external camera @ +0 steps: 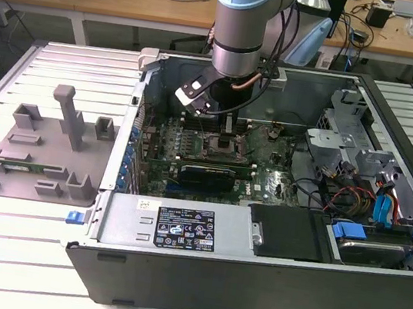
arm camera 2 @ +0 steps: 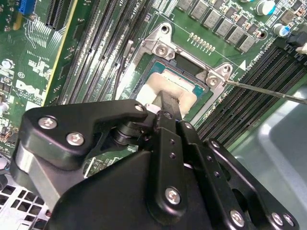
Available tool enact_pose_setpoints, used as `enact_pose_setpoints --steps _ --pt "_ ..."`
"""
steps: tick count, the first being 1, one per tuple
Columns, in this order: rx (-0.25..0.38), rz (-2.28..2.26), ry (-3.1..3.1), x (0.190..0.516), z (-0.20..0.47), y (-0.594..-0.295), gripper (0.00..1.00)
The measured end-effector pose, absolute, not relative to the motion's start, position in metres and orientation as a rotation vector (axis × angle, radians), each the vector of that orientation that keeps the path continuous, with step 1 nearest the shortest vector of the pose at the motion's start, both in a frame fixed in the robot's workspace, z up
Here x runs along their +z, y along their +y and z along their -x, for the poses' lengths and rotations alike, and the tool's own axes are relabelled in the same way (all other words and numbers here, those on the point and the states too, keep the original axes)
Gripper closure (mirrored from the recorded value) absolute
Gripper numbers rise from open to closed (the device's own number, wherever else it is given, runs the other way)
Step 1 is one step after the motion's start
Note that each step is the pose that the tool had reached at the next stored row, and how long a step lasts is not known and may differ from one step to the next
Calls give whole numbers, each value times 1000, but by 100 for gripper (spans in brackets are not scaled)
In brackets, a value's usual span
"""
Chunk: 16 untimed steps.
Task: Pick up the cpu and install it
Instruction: 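Place the cpu into insertion slot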
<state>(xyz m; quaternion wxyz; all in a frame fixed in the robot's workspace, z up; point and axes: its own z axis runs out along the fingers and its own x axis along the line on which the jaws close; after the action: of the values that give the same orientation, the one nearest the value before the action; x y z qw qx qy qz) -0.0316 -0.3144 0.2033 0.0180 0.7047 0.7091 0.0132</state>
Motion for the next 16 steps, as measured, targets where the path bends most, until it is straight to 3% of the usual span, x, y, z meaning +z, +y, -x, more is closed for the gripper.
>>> enact_pose_setpoints --steps 16 --pt "37 -2187 2201 245 32 -314 89"
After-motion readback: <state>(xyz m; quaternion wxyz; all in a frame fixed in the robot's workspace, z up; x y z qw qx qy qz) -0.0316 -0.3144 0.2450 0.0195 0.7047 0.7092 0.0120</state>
